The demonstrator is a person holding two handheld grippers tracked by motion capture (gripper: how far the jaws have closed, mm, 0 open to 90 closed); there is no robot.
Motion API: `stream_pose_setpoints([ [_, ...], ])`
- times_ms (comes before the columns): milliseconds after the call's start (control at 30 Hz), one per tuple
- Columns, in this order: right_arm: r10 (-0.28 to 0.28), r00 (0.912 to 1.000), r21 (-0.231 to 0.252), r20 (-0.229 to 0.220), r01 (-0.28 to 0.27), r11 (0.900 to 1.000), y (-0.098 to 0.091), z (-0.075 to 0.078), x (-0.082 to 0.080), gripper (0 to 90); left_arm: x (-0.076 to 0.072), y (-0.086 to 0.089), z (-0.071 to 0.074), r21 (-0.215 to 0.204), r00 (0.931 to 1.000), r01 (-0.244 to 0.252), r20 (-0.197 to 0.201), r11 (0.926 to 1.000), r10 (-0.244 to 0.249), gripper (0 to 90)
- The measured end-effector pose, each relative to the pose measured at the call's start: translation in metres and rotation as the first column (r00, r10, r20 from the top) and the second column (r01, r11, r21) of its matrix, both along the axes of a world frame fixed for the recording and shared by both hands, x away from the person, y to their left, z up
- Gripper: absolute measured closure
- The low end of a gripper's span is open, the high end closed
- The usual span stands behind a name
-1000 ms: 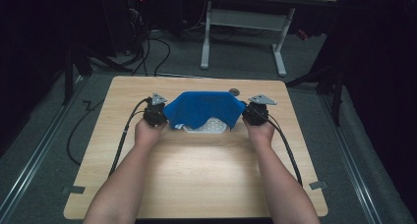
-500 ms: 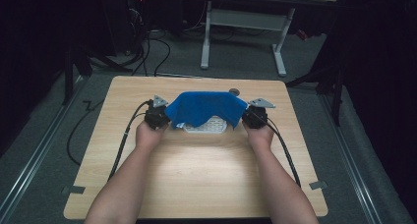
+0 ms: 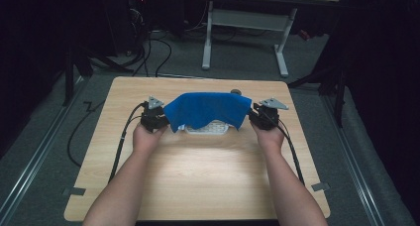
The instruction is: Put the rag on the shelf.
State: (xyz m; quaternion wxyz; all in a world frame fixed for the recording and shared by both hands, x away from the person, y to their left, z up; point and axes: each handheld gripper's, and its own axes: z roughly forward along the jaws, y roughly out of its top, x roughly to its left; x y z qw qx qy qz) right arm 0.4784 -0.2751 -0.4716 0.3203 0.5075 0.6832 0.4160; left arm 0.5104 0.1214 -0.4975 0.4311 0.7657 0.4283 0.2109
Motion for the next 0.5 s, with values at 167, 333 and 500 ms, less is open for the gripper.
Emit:
stream_pose_setpoints([
  [167, -0.025, 0.9996, -0.005, -0.010, 0.025, 0.9997, -0.0092, 0.0009, -0.0036, 63.9, -0.0021, 0.0002, -0.0005, 0.002, 1.0000, 0.004, -0.002, 1.0000, -0.004, 61.4],
  [333, -0.032, 0.9993, -0.012, -0.020, 0.032, 0.9994, -0.0108, -0.0021, -0.0018, 63.3, -0.0031, 0.0016, 0.0006, 0.008, 1.0000, -0.001, 0.005, 1.0000, 0.001, 61.4],
  [500, -0.027, 0.9994, -0.015, -0.023, 0.027, 0.9995, -0.0094, -0.0056, 0.0004, 63.3, -0.0031, 0.0068, 0.0011, 0.009, 0.9999, -0.014, 0.008, 0.9999, 0.014, 61.2],
])
